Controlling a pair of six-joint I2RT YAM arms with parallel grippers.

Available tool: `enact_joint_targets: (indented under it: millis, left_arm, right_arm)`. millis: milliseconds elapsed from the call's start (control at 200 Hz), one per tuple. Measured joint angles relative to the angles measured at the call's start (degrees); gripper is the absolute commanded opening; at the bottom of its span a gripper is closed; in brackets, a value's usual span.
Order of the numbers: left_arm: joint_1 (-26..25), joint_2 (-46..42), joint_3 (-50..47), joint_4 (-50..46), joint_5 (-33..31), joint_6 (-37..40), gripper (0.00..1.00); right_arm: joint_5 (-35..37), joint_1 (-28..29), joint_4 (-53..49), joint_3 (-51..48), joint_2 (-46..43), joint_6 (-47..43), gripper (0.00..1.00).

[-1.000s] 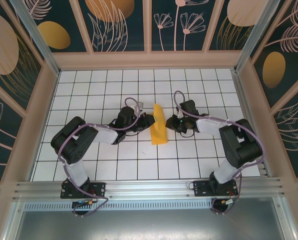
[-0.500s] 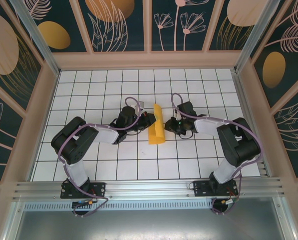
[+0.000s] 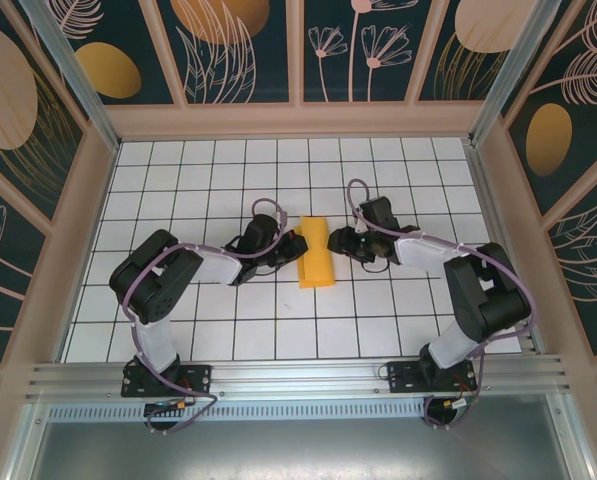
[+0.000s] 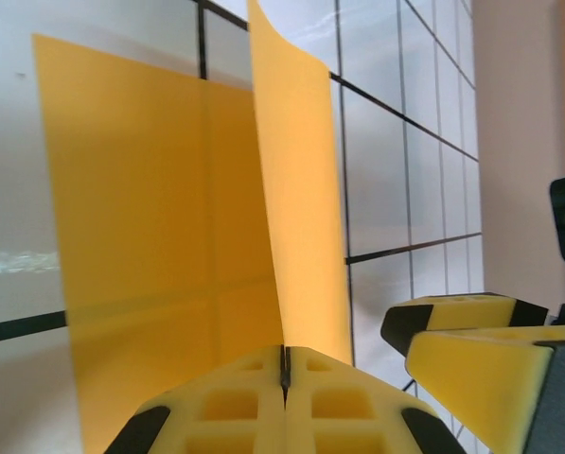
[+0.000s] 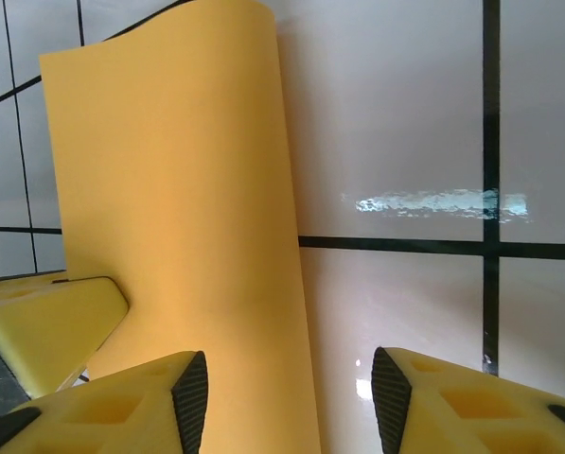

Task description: Fold a paper plane with a square sheet of paper (pick it up from the middle)

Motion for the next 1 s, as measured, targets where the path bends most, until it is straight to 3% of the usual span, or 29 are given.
enact_joint_targets:
  millis: [696, 846, 996]
  left_arm:
    - [0.0, 1.7, 1.9, -4.7, -2.3, 0.3, 0.02]
    - [0.0, 1.8, 2.1, -6.0, -3.0, 0.4, 0.10]
    - [0.0, 1.0, 2.1, -8.5, -4.5, 1.0, 0.25]
  right_arm:
    - [-1.9, 2.2, -3.3, 7.3, 9.6, -5.4, 0.55]
    - [-1.2, 2.4, -4.3, 8.1, 10.3, -5.7, 0.52]
    - [0.7, 3.0, -5.7, 9.0, 10.7, -6.3, 0.49]
